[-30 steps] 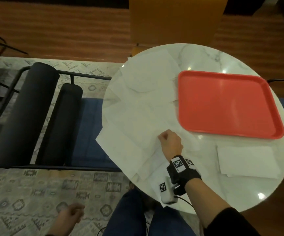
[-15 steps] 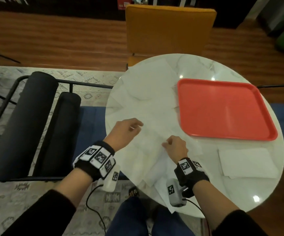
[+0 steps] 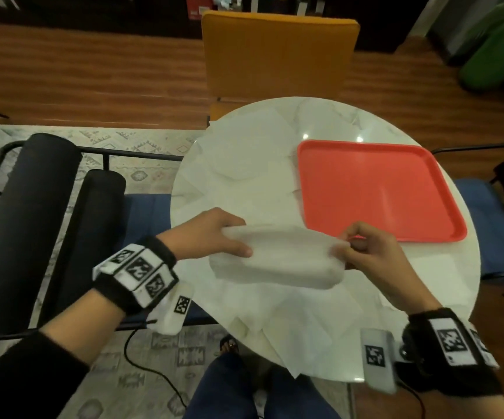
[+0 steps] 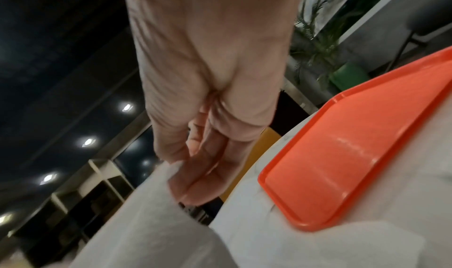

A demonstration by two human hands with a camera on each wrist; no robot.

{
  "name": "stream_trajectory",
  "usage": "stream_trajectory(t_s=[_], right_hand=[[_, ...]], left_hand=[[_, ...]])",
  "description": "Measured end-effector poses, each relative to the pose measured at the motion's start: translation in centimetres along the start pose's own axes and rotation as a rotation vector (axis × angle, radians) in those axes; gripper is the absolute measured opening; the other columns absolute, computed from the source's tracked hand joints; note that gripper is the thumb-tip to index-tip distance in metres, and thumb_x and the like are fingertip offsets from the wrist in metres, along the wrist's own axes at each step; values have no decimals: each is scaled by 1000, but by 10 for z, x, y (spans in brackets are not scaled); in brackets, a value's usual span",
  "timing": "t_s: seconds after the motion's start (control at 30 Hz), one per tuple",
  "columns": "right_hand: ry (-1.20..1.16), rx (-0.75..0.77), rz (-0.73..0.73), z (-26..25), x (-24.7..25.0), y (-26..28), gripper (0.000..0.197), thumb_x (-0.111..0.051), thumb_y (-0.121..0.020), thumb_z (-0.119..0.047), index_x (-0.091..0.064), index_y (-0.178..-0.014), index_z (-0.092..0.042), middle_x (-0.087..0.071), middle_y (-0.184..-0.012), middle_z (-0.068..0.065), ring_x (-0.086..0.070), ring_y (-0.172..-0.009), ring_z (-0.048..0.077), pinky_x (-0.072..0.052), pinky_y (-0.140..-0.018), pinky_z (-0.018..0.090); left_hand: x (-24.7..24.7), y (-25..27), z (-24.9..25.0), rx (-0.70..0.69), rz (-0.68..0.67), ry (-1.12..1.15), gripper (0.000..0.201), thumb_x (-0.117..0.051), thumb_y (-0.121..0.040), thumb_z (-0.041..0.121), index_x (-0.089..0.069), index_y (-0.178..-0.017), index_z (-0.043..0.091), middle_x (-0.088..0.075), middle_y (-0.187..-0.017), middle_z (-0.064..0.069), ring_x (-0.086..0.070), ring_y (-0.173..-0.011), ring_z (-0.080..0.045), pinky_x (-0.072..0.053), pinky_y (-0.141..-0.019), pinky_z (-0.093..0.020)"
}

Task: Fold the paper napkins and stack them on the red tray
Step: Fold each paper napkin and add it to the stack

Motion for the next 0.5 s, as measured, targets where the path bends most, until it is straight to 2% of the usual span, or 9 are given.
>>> stream_trajectory(t_s=[0.07,0.13,0.2,0.3,0.33,0.43,0.47,0.5], right_hand=[[-103,-61,-13,4,6,2,11,-63,-83,5,-60,-86,-6,-69,-73,13,-63,-64,15,-54,-59,25],[-150,-122,-31,13,6,-4,13,-62,-83,5,-63,-93,-4,-71,-78,15,-67,-68,18,-55,-60,25],[-87,-169,-51,28,1,-17,11,-62,-84,3,-65,-94,-1,-72,-83,17,-67,-72,21,-56,-64,29],[112,-202,-99,56,-15,-42,7,-62,-89,-7,-67,-88,-4,-70,-80,12,-65,-74,21,-55,-68,37],[180,-204,-110,65,-20,-50,8,-61,-90,-10,-67,-87,-6,-69,-80,11,-63,-74,21,-54,-68,36],[350,-156,-77,76,-26,-67,11,-61,-89,-13,-66,-80,-17,-67,-78,9,-59,-72,17,-47,-63,27],[382,-129,-43,78,-24,-71,11,-62,-88,-13,-67,-79,-17,-68,-78,8,-58,-72,17,-45,-63,25],[385,-106,-4,78,-21,-71,9,-64,-87,-13,-69,-80,-17,-69,-79,8,-59,-73,17,-45,-65,24]], left_hand=[[2,10,-5,48,-46,194,19,-75,-78,23,-70,-91,10,-72,-88,-1,-68,-81,-12,-53,-74,-24],[2,10,-13,82,-54,302,27,-74,-78,19,-70,-104,11,-73,-99,-3,-69,-91,-14,-56,-82,-25],[-3,2,-28,133,-38,341,32,-75,-78,18,-67,-109,15,-73,-103,-2,-69,-95,-16,-56,-82,-27],[-15,-16,-56,235,-9,329,41,-77,-76,23,-62,-114,20,-70,-108,0,-66,-99,-17,-55,-85,-32],[-19,-21,-64,265,20,332,39,-76,-77,26,-61,-113,20,-69,-107,0,-66,-98,-17,-55,-84,-31],[-18,-36,-78,284,171,335,17,-72,-82,23,-65,-94,14,-67,-94,-6,-58,-80,-20,-47,-65,-23],[-16,-40,-81,265,224,317,10,-72,-81,21,-66,-87,15,-68,-91,-9,-56,-78,-22,-46,-63,-25],[-13,-42,-84,239,269,302,7,-74,-79,21,-68,-81,18,-69,-89,-10,-58,-78,-24,-49,-67,-30]])
Point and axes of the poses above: each hand's wrist, its own y-axis away from the middle knuckle, its own x-axis out of the back of the hand, z = x × y, the point moved 8 cm from there along -y, towards the middle knuckle
